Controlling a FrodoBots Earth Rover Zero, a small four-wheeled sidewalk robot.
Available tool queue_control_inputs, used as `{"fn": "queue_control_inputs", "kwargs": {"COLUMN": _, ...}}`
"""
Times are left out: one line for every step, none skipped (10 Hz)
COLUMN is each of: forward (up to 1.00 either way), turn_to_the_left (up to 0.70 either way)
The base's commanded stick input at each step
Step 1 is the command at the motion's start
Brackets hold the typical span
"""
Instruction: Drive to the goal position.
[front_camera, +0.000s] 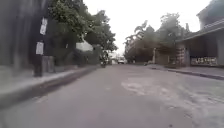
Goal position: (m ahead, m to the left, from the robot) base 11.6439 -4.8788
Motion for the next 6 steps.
{"fn": "queue_control_inputs", "kwargs": {"forward": 1.0, "turn_to_the_left": -0.4}}
{"fn": "queue_control_inputs", "kwargs": {"forward": 1.0, "turn_to_the_left": -0.4}}
{"fn": "queue_control_inputs", "kwargs": {"forward": 1.0, "turn_to_the_left": -0.37}}
{"fn": "queue_control_inputs", "kwargs": {"forward": 1.0, "turn_to_the_left": 0.0}}
{"fn": "queue_control_inputs", "kwargs": {"forward": 1.0, "turn_to_the_left": 0.0}}
{"fn": "queue_control_inputs", "kwargs": {"forward": 1.0, "turn_to_the_left": 0.0}}
